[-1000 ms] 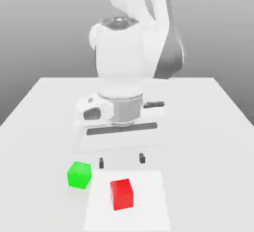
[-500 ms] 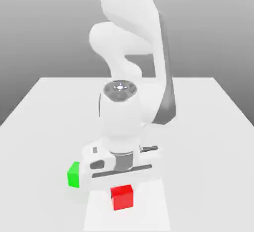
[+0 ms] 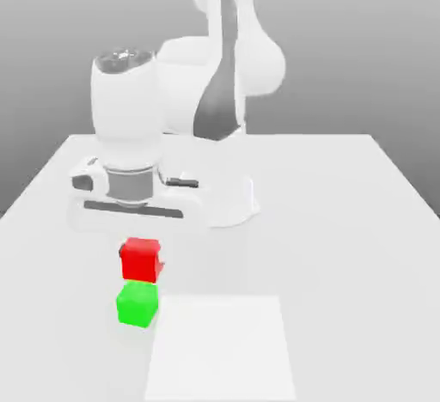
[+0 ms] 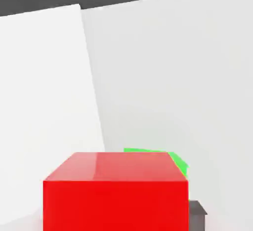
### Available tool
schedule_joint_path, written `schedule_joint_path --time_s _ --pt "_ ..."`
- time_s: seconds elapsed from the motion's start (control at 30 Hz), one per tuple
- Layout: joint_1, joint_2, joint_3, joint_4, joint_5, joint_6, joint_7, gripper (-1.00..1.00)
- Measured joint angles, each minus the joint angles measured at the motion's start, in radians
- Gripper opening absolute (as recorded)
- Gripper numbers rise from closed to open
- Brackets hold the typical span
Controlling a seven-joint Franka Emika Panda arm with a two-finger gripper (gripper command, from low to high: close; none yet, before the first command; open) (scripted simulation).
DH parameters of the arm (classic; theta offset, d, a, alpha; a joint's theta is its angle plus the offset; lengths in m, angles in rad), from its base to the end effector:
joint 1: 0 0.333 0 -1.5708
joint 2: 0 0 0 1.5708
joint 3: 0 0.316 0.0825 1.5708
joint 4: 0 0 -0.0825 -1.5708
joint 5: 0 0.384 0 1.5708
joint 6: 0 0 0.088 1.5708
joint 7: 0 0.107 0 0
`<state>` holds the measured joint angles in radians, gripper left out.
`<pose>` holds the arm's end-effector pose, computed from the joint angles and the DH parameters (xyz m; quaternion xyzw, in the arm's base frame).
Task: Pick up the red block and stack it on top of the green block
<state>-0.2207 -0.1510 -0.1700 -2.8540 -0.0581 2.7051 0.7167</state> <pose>0.3346 -0.1323 0.2377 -0.8646 0.5024 -0.0002 0.0005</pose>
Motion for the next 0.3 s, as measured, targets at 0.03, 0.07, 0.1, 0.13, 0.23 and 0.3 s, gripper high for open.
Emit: schedule_joint_path --time_s 0.03,0.07,0.1,0.13,0.23,0.3 --pt "0.002 0.024 -0.004 -0.001 0.011 0.025 -0.005 -1.00" --pt "0.003 0.053 -0.005 -0.001 0.025 0.054 -0.013 -1.00" --pt "0.007 0.084 -0.006 -0.001 0.039 0.084 -0.023 -1.00" --pt "0.012 0.117 -0.005 0.000 0.056 0.116 -0.034 -1.00" --pt "0.007 0.207 0.009 0.002 0.103 0.202 -0.067 1.00" --pt "0.007 0.207 0.009 0.002 0.103 0.202 -0.067 1.00"
